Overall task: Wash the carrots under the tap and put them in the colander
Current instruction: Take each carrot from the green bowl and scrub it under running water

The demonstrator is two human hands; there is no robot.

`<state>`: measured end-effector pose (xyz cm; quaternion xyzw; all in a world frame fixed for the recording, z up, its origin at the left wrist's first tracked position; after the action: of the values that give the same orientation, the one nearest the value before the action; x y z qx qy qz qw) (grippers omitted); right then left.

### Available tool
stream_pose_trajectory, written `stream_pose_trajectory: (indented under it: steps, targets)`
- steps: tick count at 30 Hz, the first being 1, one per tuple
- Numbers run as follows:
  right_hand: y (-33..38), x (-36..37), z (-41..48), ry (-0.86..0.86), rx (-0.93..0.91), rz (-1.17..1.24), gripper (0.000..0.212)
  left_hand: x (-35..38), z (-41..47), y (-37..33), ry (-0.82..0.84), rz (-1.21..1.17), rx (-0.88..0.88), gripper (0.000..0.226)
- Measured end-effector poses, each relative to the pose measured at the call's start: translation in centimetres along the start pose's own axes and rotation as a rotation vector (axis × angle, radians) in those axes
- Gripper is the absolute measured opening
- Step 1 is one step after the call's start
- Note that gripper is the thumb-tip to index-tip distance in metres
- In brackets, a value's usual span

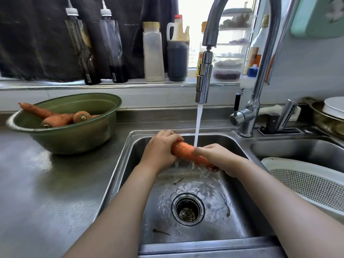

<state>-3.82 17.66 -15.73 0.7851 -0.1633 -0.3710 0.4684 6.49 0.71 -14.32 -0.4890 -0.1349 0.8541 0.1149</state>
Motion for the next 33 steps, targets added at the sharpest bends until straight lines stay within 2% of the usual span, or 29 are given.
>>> stream_pose_trajectory:
  steps: [3, 7, 11, 14, 19, 23, 27, 31, 33]
  targets:
    - [0.1, 0.1, 0.1, -0.066, 0.006, 0.017, 0.033, 0.0, 0.0, -0.3, -0.022, 0.016, 0.018, 0.058]
    - [0.0, -0.4, 0.1, 0.012, 0.038, 0.04, 0.018, -0.1, 0.0, -0.1, -0.032, 0.034, 0.009, 0.057]
    - [-0.1, 0.0, 0.1, -0.01, 0.03, 0.028, 0.03, 0.0, 0.0, -0.1, -0.014, 0.035, 0.016, 0.058]
    - [0.2, -0.3, 0.0, 0.018, 0.047, 0.086, 0.025, -0.1, -0.1, 0.1, -0.026, 0.038, -0.002, 0.058]
    - [0.3, 0.1, -0.1, -0.086, -0.014, -0.022, 0.044, 0.0, 0.0, -0.4, -0.043, 0.051, 0.048, 0.055]
    - [0.6, -0.5, -0.4, -0.118, 0.068, 0.038, 0.036, 0.2, 0.0, -0.3, -0.071, 0.076, 0.059, 0.052]
    - [0.9, 0.0, -0.6, -0.131, 0.019, 0.024, 0.04, 0.1, 0.0, -0.4, -0.08, 0.078, 0.071, 0.051]
    - [1.1, -0.2, -0.6, -0.151, 0.07, 0.035, 0.027, 0.0, 0.0, -0.2, -0.085, 0.091, 0.064, 0.052]
    - [1.0, -0.4, -0.6, -0.163, 0.069, 0.034, 0.031, 0.0, 0.0, -0.3, -0.096, 0.093, 0.071, 0.05]
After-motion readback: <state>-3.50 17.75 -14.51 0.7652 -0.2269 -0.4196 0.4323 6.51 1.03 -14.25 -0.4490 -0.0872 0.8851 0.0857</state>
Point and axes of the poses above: each hand's wrist, its own z-axis towards the middle knuckle, its own x-axis out of the palm, y = z × x, the point moved 2 cm from there along z, towards the middle knuckle, and after that the axes turned 6 degrees about x, right-handed, at the moved point
